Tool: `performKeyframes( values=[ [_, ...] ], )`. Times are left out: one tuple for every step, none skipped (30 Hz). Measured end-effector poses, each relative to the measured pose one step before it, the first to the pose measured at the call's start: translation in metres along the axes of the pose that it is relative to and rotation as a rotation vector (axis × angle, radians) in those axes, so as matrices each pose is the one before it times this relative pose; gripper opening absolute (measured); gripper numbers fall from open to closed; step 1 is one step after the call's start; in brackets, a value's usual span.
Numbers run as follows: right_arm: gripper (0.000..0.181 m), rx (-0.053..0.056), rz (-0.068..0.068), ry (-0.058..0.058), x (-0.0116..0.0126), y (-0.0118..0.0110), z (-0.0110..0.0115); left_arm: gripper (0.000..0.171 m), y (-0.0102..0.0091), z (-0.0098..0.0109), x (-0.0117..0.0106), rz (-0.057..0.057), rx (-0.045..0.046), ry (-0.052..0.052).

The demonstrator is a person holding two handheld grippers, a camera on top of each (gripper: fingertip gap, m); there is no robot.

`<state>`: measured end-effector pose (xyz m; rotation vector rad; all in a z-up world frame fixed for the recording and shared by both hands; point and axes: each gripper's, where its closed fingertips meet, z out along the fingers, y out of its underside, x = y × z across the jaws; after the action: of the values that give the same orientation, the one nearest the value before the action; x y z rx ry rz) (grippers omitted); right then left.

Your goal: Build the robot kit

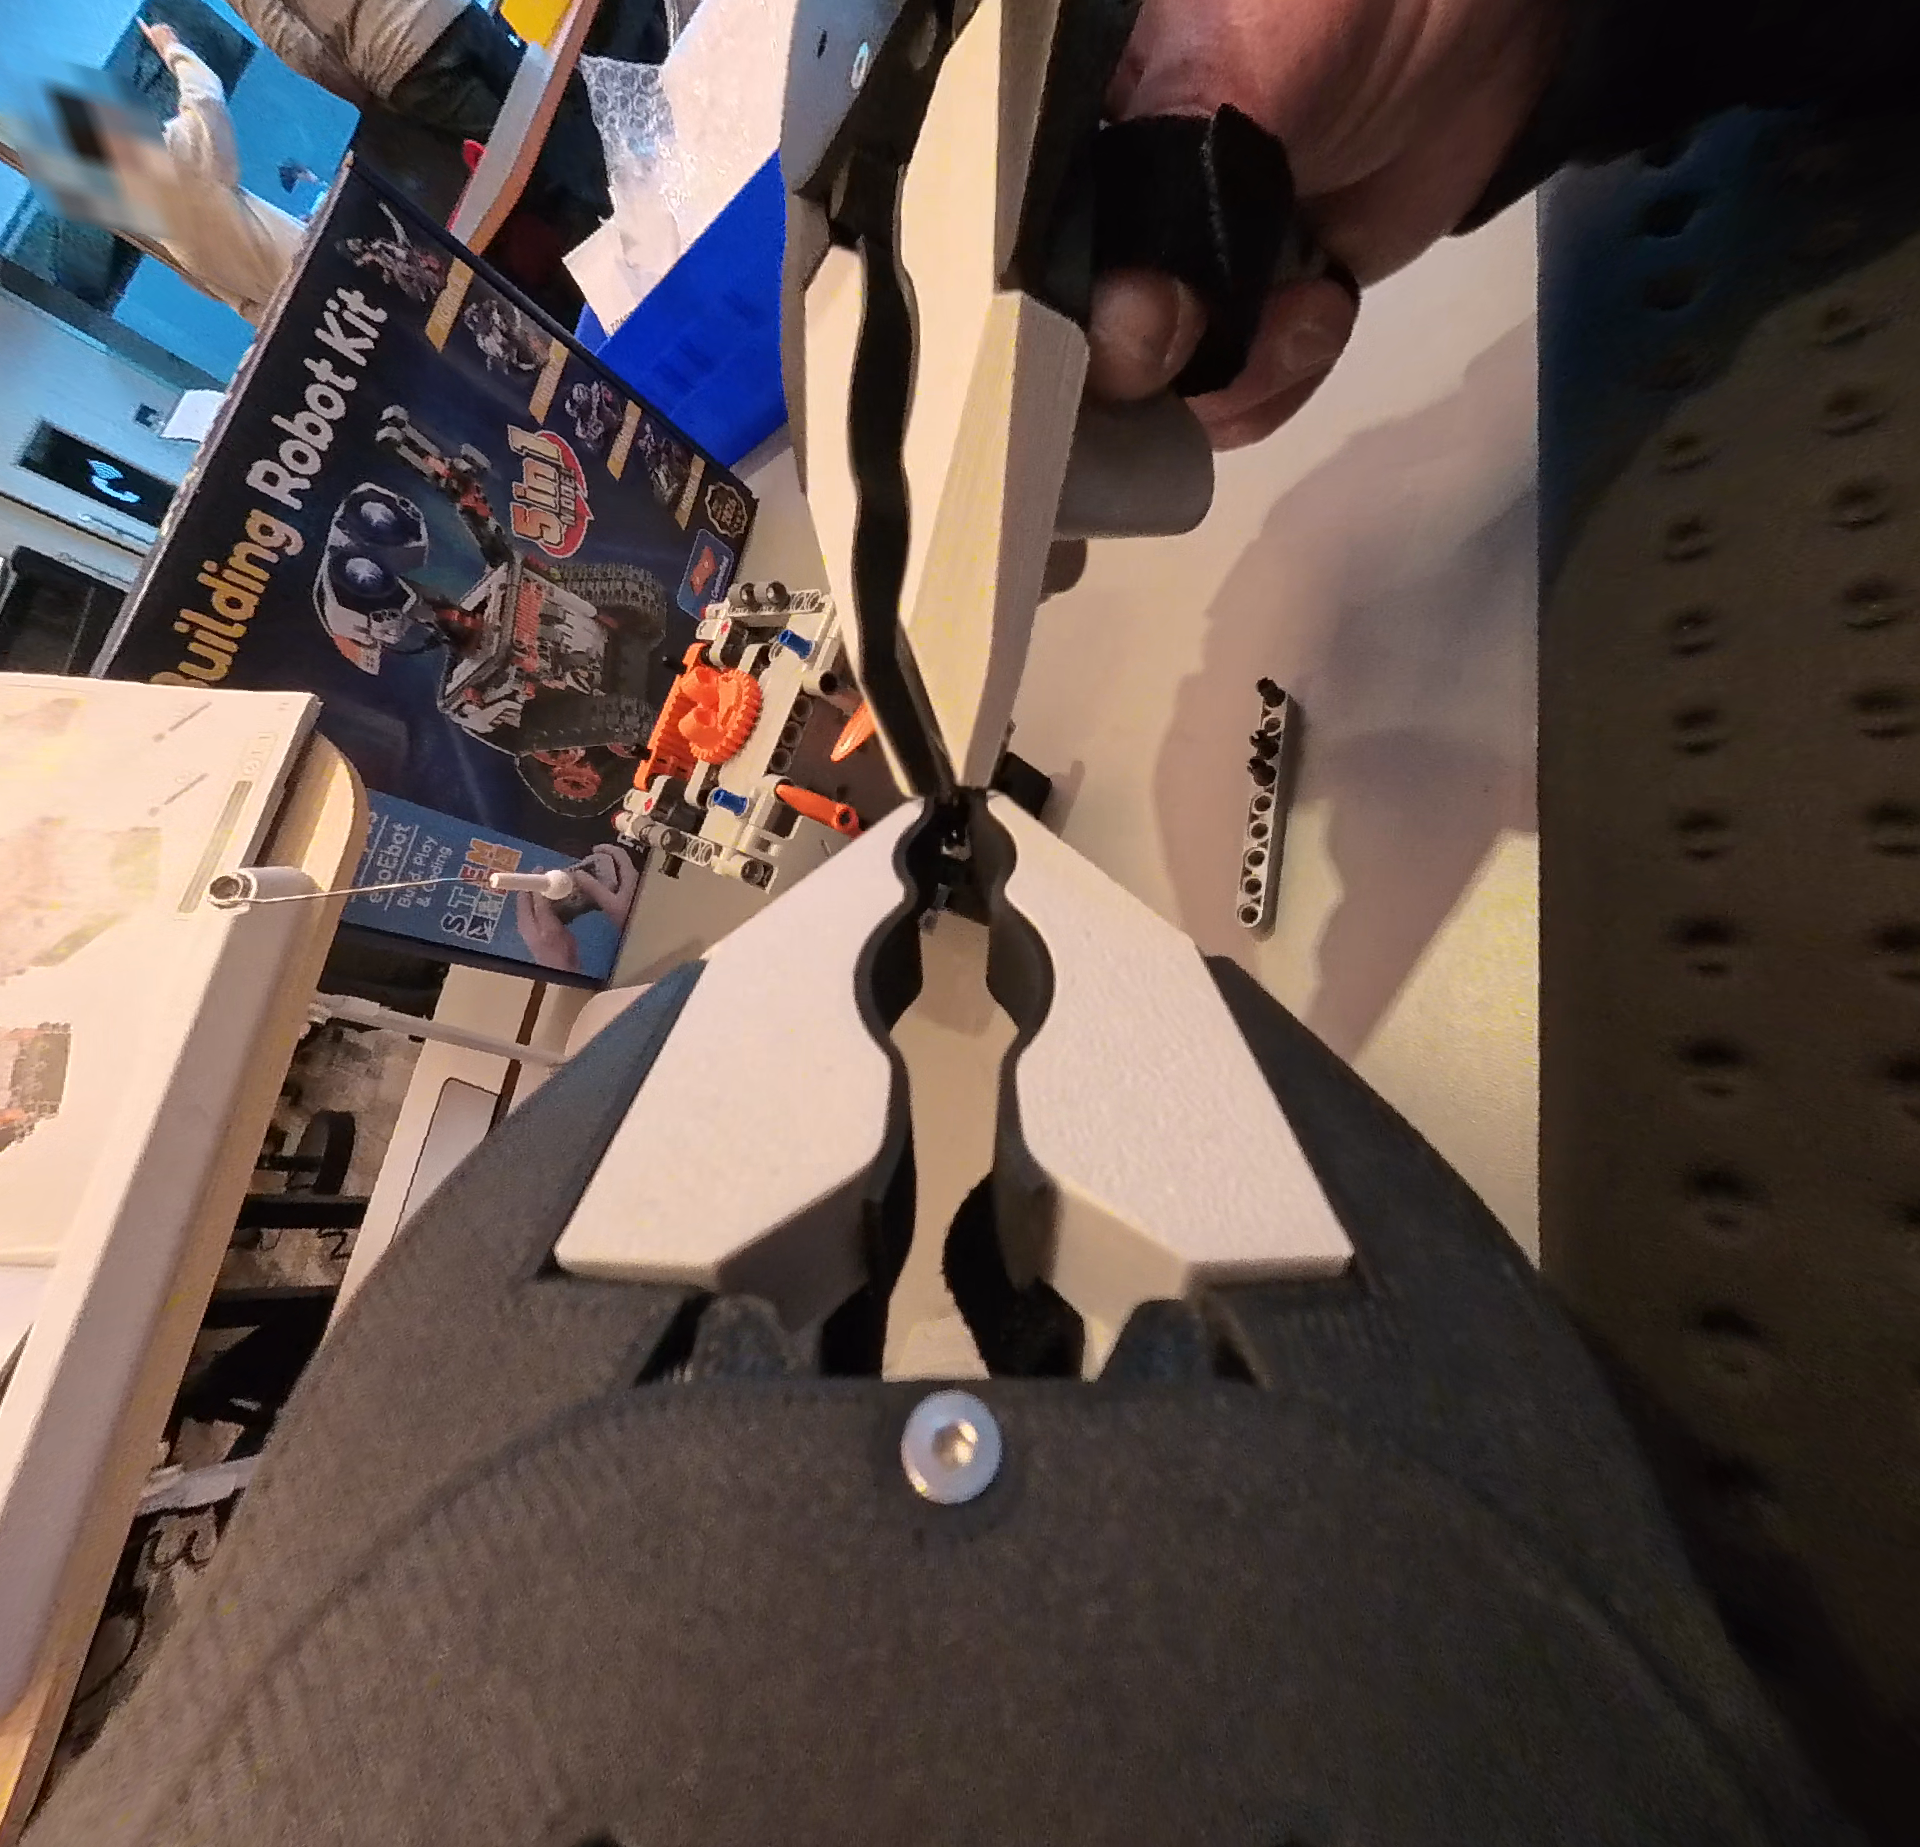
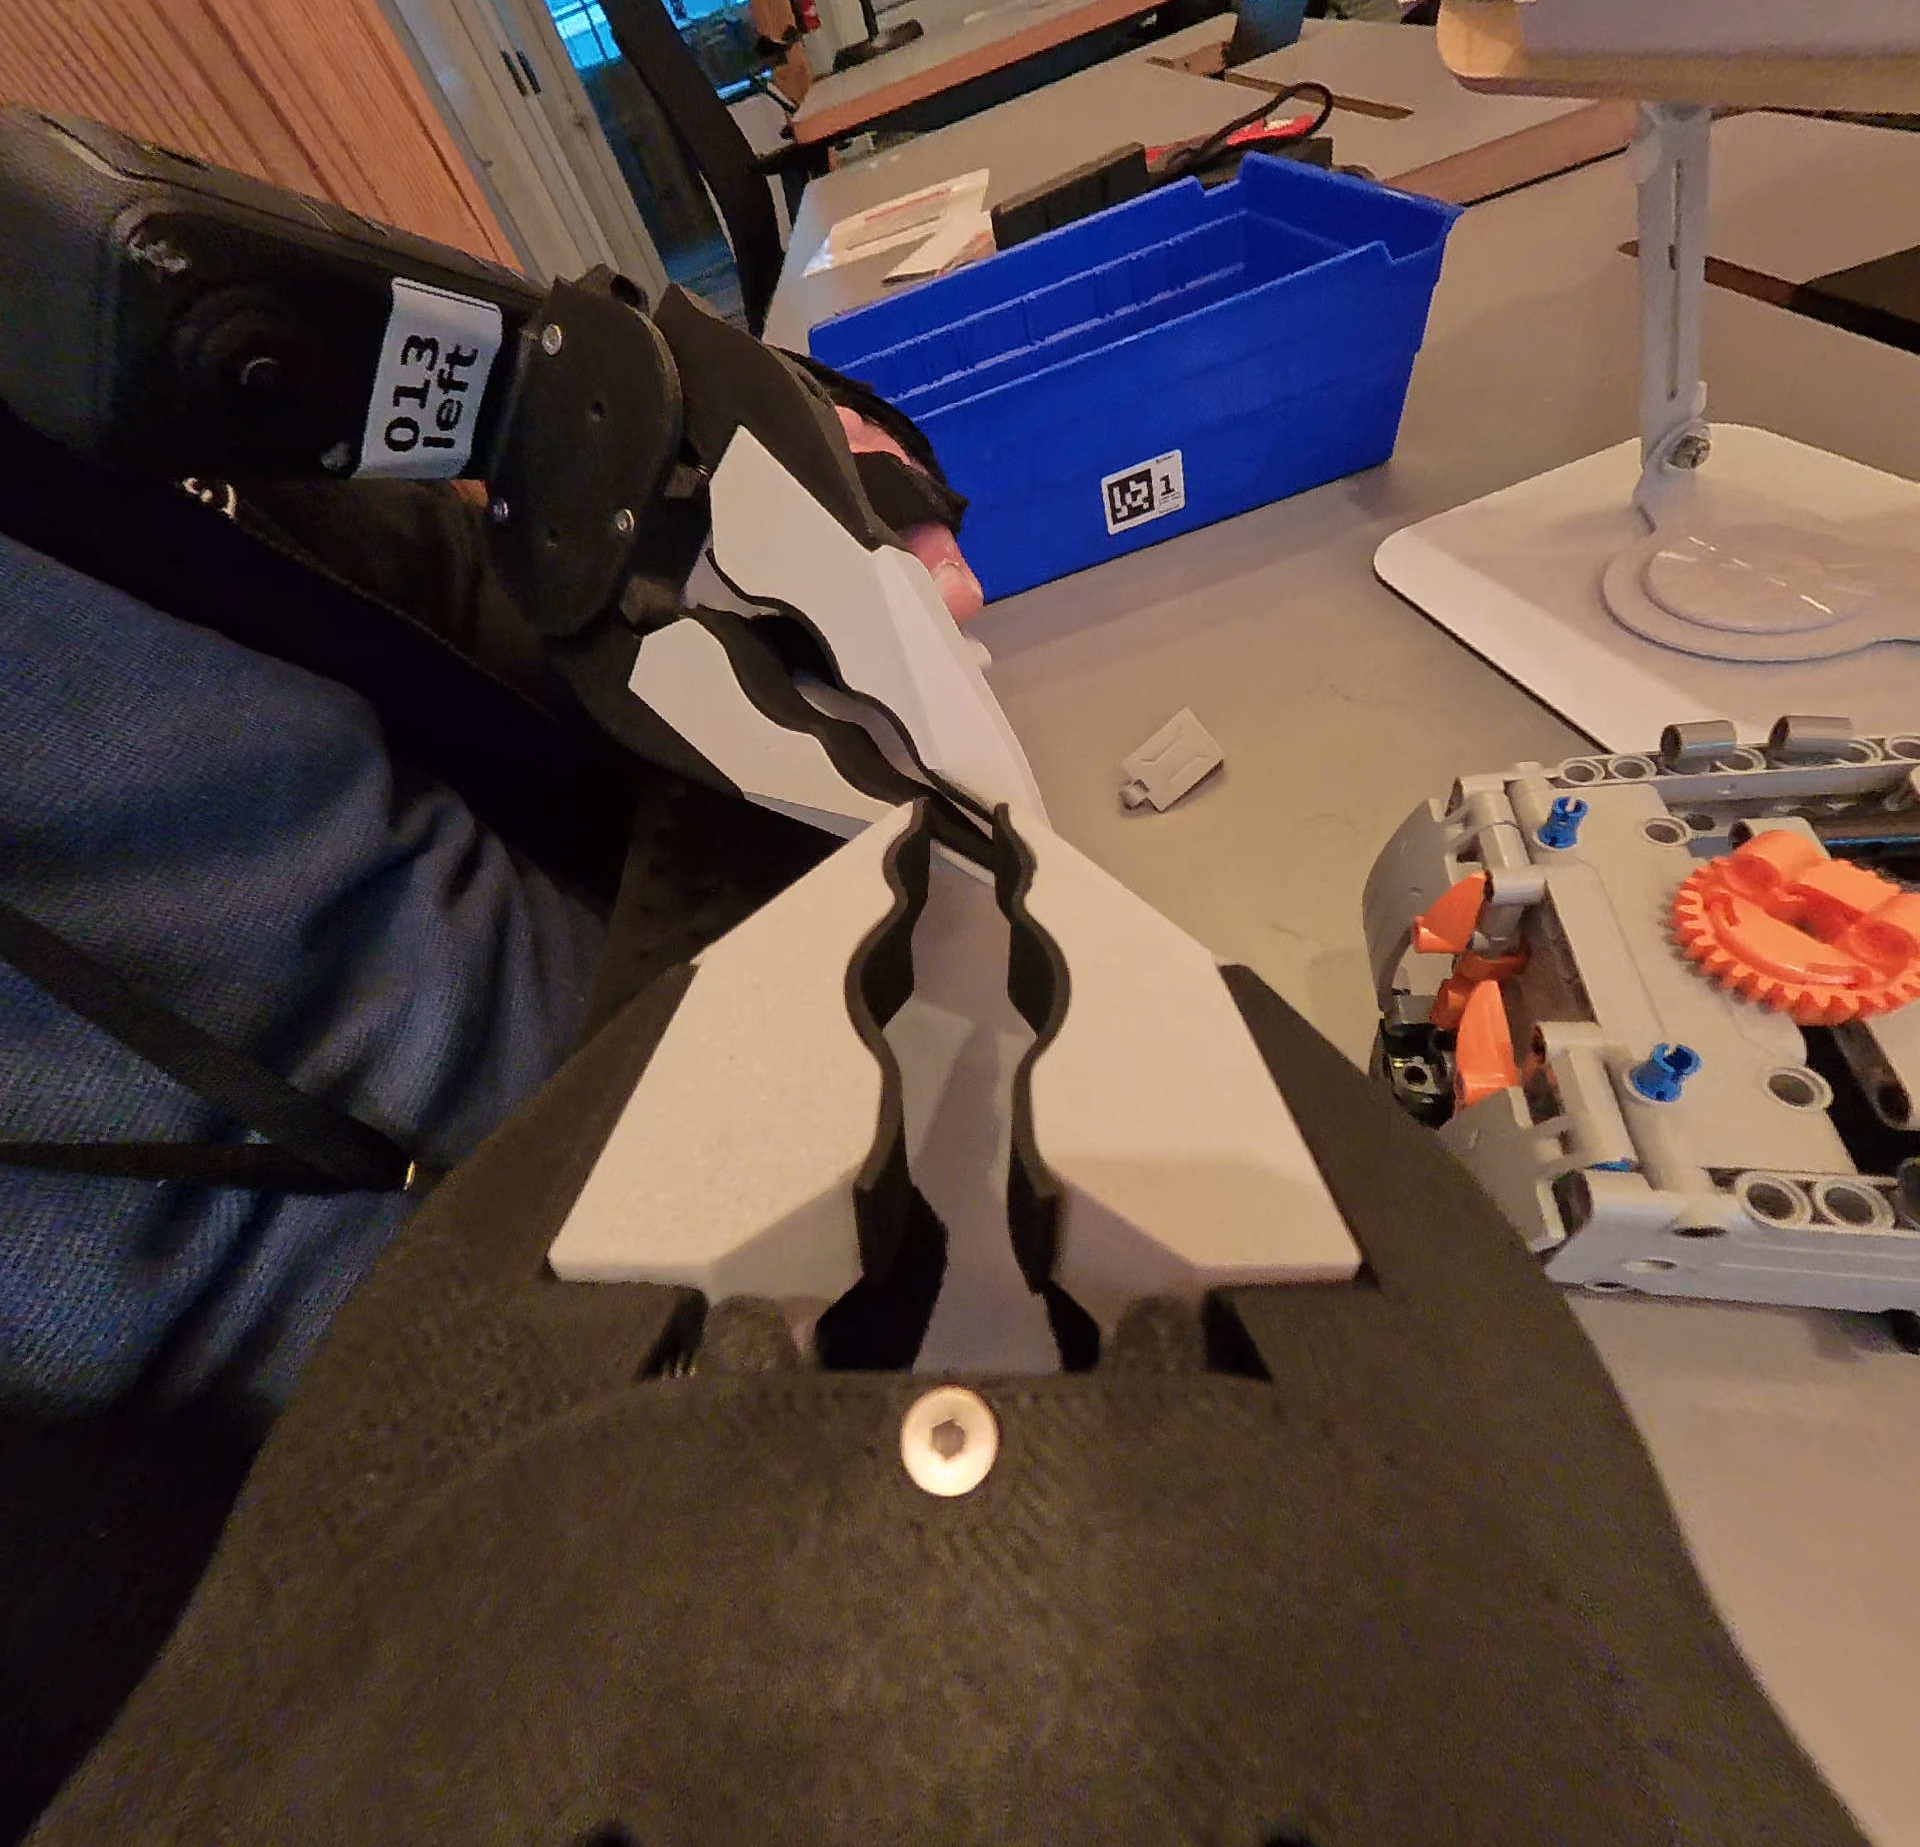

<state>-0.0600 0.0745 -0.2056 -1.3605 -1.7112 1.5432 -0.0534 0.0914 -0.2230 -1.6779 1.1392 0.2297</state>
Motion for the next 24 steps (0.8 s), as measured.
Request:
performKeyframes(
  values=[
    [0.009, 0.0009, 0.0045, -0.0006, 0.00036, 0.00013, -0.00008, 0.003, 0.00019, 0.00029, -0.00008, 0.0013, -0.00166, -0.0016],
    [0.009, 0.0015, 0.0027, -0.0024, 0.00011, 0.00008, -0.00007, 0.003, 0.00002, 0.00019, 0.00016, 0.0038, -0.00006, -0.0015],
    [0.008, 0.0036, 0.0034, -0.0031, 0.00007, -0.00024, -0.00035, 0.002, -0.00042, 0.00001, -0.00002, 0.0041, 0.00218, -0.0030],
    [0.006, 0.0039, 0.0044, -0.0009, 0.00039, -0.00030, -0.00038, 0.002, -0.00047, -0.00011, -0.00020, 0.0023, 0.00168, -0.0030],
    [0.002, 0.0010, 0.0021, 0.0035, 0.00092, 0.00009, -0.00022, 0.002, -0.00070, -0.00015, 0.00014, 0.0011, 0.00394, -0.0004],
    [0.001, -0.0019, 0.0001, 0.0034, 0.00057, 0.00048, -0.00022, 0.003, -0.00026, 0.00011, 0.00065, -0.0006, 0.00118, 0.0027],
    [0.000, 0.0001, -0.0018, -0.0010, -0.00031, 0.00007, 0.00006, 0.002, 0.00006, 0.00033, -0.00055, 0.0018, -0.00039, -0.0068],
    [0.000, 0.0023, 0.0009, 0.0029, 0.00012, -0.00026, 0.00017, 0.002, 0.00107, 0.00011, -0.00339, -0.0028, -0.00591, -0.0214],
    [0.000, 0.0020, 0.0011, 0.0050, 0.00049, -0.00028, 0.00031, 0.003, 0.00076, 0.00016, -0.00053, -0.0097, -0.00310, 0.0030],
    [0.000, 0.0033, 0.0018, 0.0052, 0.00098, -0.00037, -0.00015, 0.003, -0.00011, -0.00009, -0.00062, -0.0077, 0.00515, 0.0006],
    [0.001, 0.0039, 0.0035, 0.0094, 0.00180, -0.00049, -0.00075, 0.002, -0.00069, -0.00074, -0.00148, -0.0013, 0.00868, -0.0069],
    [0.002, 0.0063, 0.0048, 0.0071, 0.00162, -0.00083, -0.00125, 0.003, 0.00003, -0.00052, -0.00088, -0.0019, 0.00022, -0.0025],
    [0.005, 0.0074, 0.0079, -0.0019, 0.00040, -0.00098, -0.00114, 0.002, -0.00018, -0.00012, -0.00067, 0.0001, 0.00045, -0.0030],
    [0.009, 0.0081, 0.0122, -0.0042, 0.00041, -0.00106, -0.00077, 0.003, -0.00127, -0.00056, -0.00040, 0.0043, 0.00744, -0.0060],
    [0.010, 0.0046, 0.0127, -0.0078, -0.00020, -0.00026, -0.00017, 0.002, -0.00096, -0.00056, -0.00017, 0.0055, 0.00251, -0.0049],
    [0.011, 0.0007, 0.0080, -0.0066, -0.00023, 0.00021, 0.00010, 0.003, 0.00025, 0.00026, 0.00027, 0.0066, -0.00553, -0.0023],
    [0.011, 0.0018, 0.0027, -0.0010, 0.00004, -0.00003, 0.00005, 0.003, 0.00021, 0.00031, -0.00012, 0.0076, -0.00136, -0.0060],
    [0.011, 0.0023, 0.0037, -0.0006, -0.00009, -0.00039, 0.00003, 0.003, -0.00049, -0.00026, -0.00026, 0.0048, 0.00253, -0.0054],
    [0.011, -0.0015, 0.0059, 0.0045, 0.00097, 0.00030, 0.00018, 0.003, -0.00045, -0.00019, 0.00017, 0.0022, 0.00008, 0.0006],
    [0.010, -0.0011, 0.0031, 0.0064, 0.00130, 0.00042, 0.00011, 0.003, 0.00011, 0.00023, 0.00001, 0.0022, -0.00261, -0.0010],
    [0.011, -0.0009, 0.0026, 0.0046, 0.00101, 0.00034, 0.00002, 0.003, -0.00028, 0.00001, 0.00007, 0.0055, 0.00185, -0.0037],
    [0.012, -0.0082, 0.0035, 0.0158, 0.00268, 0.00130, -0.00014, 0.003, -0.00126, -0.00021, 0.00060, 0.0044, 0.00593, 0.0001],
    [0.013, -0.0039, 0.0006, 0.0144, 0.00251, 0.00084, -0.00050, 0.003, -0.00058, -0.00022, 0.00029, 0.0012, 0.00040, 0.0003],
    [0.012, 0.0003, 0.0020, -0.0021, 0.00013, 0.00015, -0.00103, 0.003, 0.00059, 0.00027, -0.00131, 0.0045, -0.00580, -0.0111]
  ],
)
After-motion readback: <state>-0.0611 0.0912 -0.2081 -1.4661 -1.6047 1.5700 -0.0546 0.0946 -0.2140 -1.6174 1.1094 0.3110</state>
